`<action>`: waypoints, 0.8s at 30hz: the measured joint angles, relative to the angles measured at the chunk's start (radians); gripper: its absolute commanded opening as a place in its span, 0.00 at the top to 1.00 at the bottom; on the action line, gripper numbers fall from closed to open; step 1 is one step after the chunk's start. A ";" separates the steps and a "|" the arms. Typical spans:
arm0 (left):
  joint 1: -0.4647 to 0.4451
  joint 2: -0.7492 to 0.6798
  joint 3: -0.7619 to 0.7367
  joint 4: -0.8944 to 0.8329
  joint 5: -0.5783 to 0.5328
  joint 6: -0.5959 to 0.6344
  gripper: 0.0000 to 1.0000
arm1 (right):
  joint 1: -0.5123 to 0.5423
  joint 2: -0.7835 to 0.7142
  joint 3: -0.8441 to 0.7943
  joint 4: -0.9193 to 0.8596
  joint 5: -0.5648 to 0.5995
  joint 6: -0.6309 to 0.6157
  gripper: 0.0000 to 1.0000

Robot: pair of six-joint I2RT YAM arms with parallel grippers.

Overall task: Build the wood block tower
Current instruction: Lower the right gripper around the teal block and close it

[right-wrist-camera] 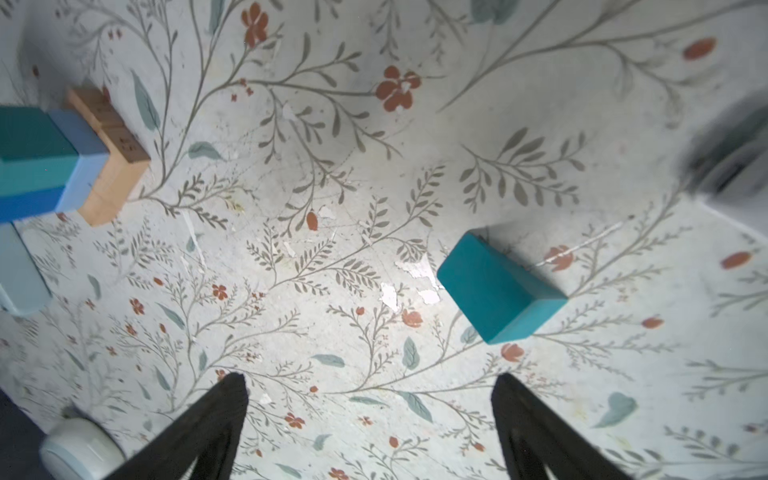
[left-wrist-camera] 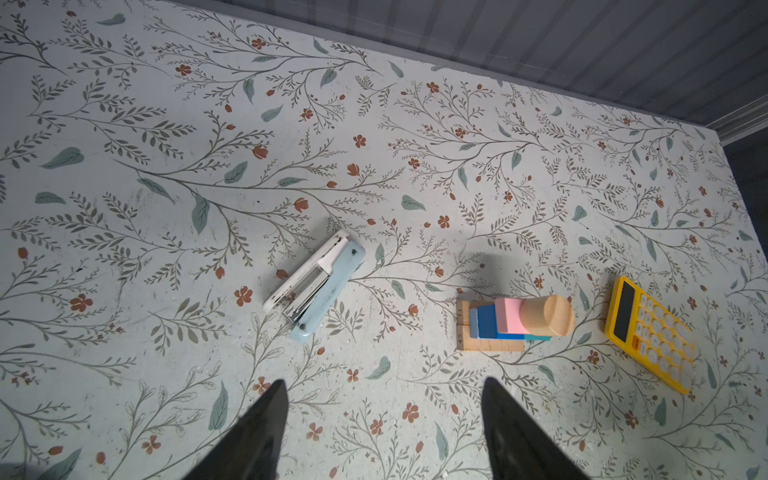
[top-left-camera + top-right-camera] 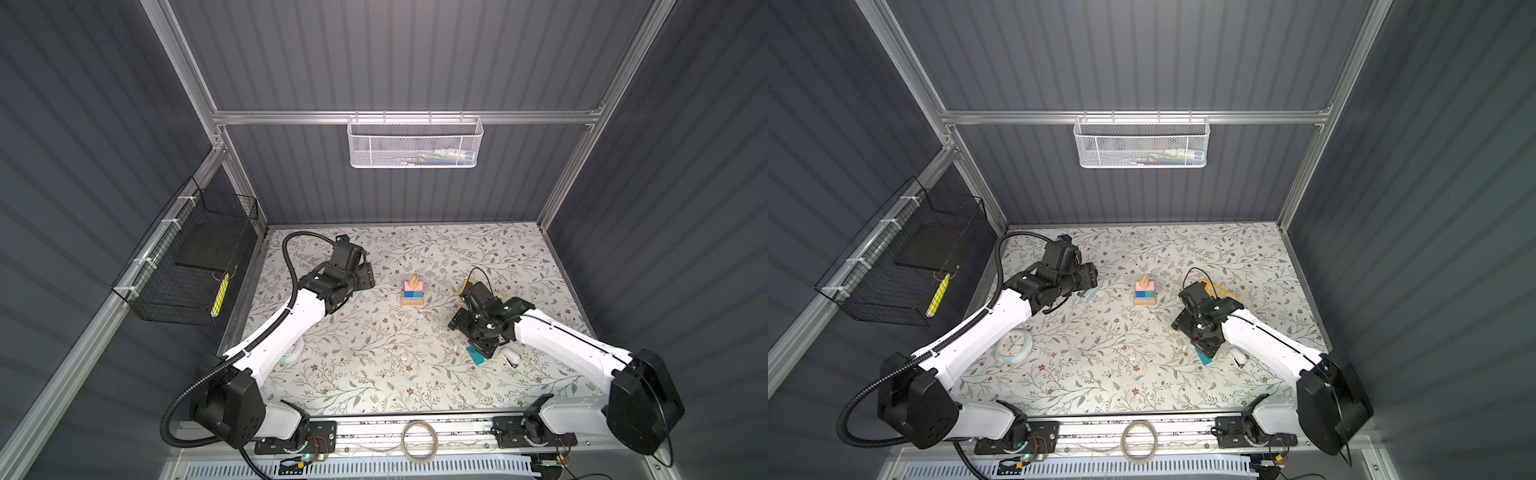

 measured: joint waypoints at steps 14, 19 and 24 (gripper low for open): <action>0.013 0.000 -0.012 0.015 0.013 0.004 0.27 | 0.011 0.076 0.042 -0.203 0.048 -0.467 0.09; 0.013 0.000 -0.012 0.018 0.023 0.004 0.28 | 0.011 0.075 0.033 -0.198 0.050 -0.583 0.12; 0.013 0.000 -0.012 0.018 0.029 0.009 0.28 | 0.011 0.108 0.033 -0.191 0.062 -0.675 0.12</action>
